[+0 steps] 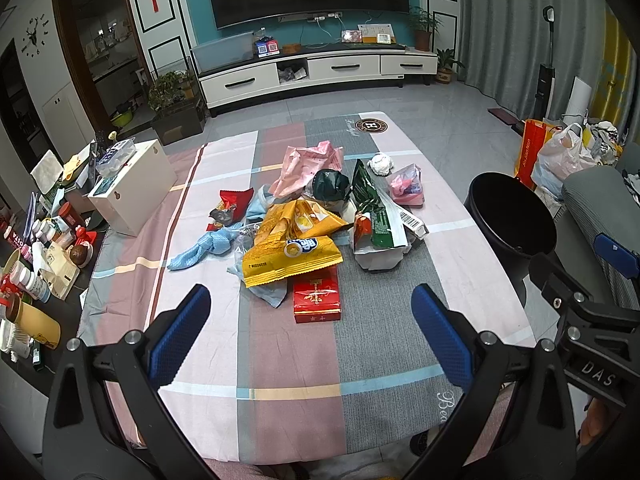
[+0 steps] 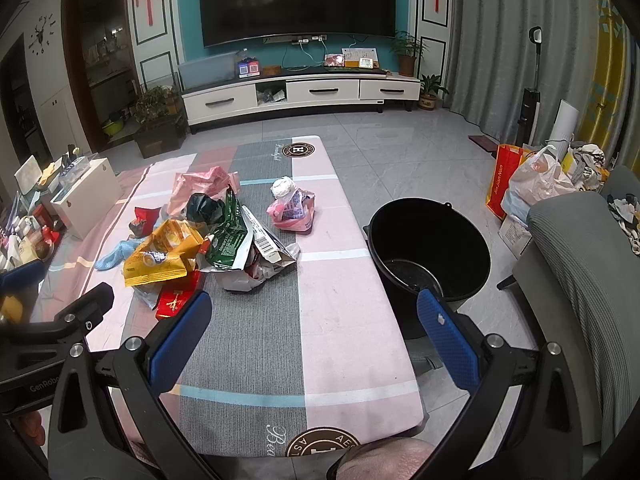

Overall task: Collect trash
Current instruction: 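Grasp the yellow chip bag with the left tool while the right tool grasps the green snack bag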

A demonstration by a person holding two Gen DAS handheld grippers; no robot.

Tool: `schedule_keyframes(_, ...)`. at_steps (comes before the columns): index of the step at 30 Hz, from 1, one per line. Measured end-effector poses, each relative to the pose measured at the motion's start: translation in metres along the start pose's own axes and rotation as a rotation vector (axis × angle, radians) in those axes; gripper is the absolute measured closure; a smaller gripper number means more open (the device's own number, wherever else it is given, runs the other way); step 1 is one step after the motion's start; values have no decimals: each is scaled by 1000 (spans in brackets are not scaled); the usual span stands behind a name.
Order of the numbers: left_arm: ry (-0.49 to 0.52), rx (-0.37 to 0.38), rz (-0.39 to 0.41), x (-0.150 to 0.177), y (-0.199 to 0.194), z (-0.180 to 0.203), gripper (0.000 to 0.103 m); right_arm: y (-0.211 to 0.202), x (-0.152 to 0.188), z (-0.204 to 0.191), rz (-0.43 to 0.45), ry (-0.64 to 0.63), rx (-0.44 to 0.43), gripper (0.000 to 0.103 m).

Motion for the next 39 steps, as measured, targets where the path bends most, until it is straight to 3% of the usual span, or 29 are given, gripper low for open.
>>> schedule_keyframes(5,-8,17,-5,3,4,1,3,2,2,1,-1,4,-11,3)
schedule_keyframes(12,-169,184,-27,8,37,-35,3,29,28,17,-19,108,-236,3)
schedule_keyframes(16,-267,294,-67,14,75,-61,3,54,38,18,-48,123,-295,3)
schedule_keyframes(20,-272,354,-96,25,107,-63,3,78,36,7,-28,68,-350,3)
schedule_keyframes(24,-249,346,-35,33,126,-65,3,96,17,-7,-3,5,-379,3)
schedule_keyframes(27,-276,388,-64,38,136,-71,3,110,2,-20,7,-39,-427,4)
schedule_keyframes(30,-303,400,-39,31,140,-80,3,128,-9,-29,6,-74,-415,9)
schedule_keyframes(35,-336,423,-22,7,152,-85,3,155,-34,-41,-28,-14,-488,12)
schedule_keyframes(39,-301,323,-16,-2,166,-82,4,170,-50,-64,-29,-36,-468,14)
Point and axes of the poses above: each gripper's, at about its wrist camera, not at the fingertips, and y roughly the way its jaws point, z to its right, x to its underside, the point moved 4 cm from there along y, roughly the way its jaws point, and after that the axes turned 1 degree about -y, right-handed, at the moved point
